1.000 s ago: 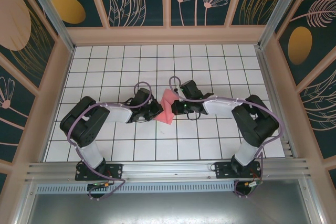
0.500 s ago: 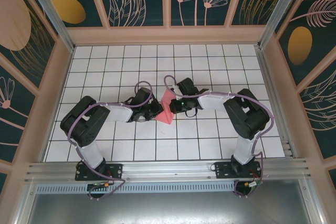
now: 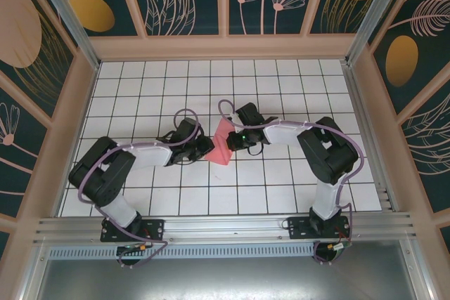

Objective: Fold a paper plane with a square sheet of paper (pick it up from the middle)
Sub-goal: Fold the triangle a second time at the center of the table.

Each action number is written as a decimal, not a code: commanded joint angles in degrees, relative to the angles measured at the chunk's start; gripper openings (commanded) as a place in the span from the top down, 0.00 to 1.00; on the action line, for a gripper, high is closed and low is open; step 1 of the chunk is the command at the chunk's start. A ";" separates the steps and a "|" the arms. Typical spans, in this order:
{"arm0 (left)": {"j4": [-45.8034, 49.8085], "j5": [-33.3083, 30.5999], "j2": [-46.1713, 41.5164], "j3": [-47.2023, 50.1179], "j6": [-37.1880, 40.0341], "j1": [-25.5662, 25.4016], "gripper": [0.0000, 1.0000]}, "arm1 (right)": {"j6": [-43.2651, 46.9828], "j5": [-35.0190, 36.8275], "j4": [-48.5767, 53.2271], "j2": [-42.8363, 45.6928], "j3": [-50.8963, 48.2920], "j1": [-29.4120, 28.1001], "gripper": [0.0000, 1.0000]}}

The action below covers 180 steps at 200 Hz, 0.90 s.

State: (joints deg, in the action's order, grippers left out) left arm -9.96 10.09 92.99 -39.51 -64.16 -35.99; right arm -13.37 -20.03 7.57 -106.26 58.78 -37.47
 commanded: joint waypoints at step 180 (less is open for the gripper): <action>-16.94 7.67 10.38 -0.81 -8.21 0.21 0.58 | 1.10 -1.94 0.51 -0.18 0.77 0.84 0.93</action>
State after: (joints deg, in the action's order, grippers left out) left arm -25.74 16.80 101.16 -39.66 -71.13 -35.92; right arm -13.37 -20.71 7.57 -106.26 58.78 -37.06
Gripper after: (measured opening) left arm 0.447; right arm 0.070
